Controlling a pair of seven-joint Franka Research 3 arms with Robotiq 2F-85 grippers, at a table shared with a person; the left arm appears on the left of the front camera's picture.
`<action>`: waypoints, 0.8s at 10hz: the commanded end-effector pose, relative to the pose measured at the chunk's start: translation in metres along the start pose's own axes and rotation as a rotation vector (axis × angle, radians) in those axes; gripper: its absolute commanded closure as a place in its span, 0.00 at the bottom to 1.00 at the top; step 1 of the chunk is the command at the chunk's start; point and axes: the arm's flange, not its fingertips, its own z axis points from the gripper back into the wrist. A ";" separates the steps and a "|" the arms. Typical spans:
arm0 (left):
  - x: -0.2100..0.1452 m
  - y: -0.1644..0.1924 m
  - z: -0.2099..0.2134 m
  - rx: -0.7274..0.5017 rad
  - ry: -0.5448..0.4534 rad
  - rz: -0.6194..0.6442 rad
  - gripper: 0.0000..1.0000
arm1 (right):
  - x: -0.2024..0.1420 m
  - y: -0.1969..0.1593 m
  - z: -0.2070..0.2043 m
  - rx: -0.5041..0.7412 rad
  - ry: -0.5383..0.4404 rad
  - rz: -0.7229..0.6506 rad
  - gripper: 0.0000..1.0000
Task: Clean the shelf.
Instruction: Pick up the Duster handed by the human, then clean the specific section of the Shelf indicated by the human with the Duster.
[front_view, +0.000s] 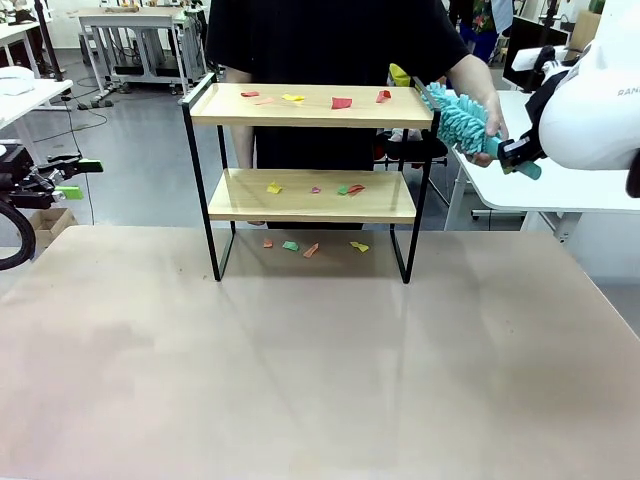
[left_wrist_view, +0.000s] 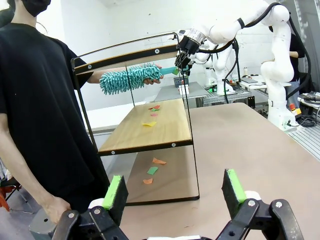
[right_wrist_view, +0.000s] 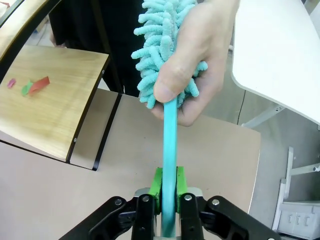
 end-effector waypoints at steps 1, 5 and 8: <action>0.002 -0.001 0.000 -0.006 0.005 -0.013 0.00 | -0.002 0.006 0.003 -0.028 0.013 -0.021 1.00; 0.002 -0.001 0.000 -0.006 0.005 -0.013 0.00 | 0.000 0.000 0.000 0.000 0.003 0.000 1.00; 0.002 -0.001 0.000 -0.006 0.005 -0.013 0.00 | 0.000 0.000 0.000 0.000 0.003 0.000 1.00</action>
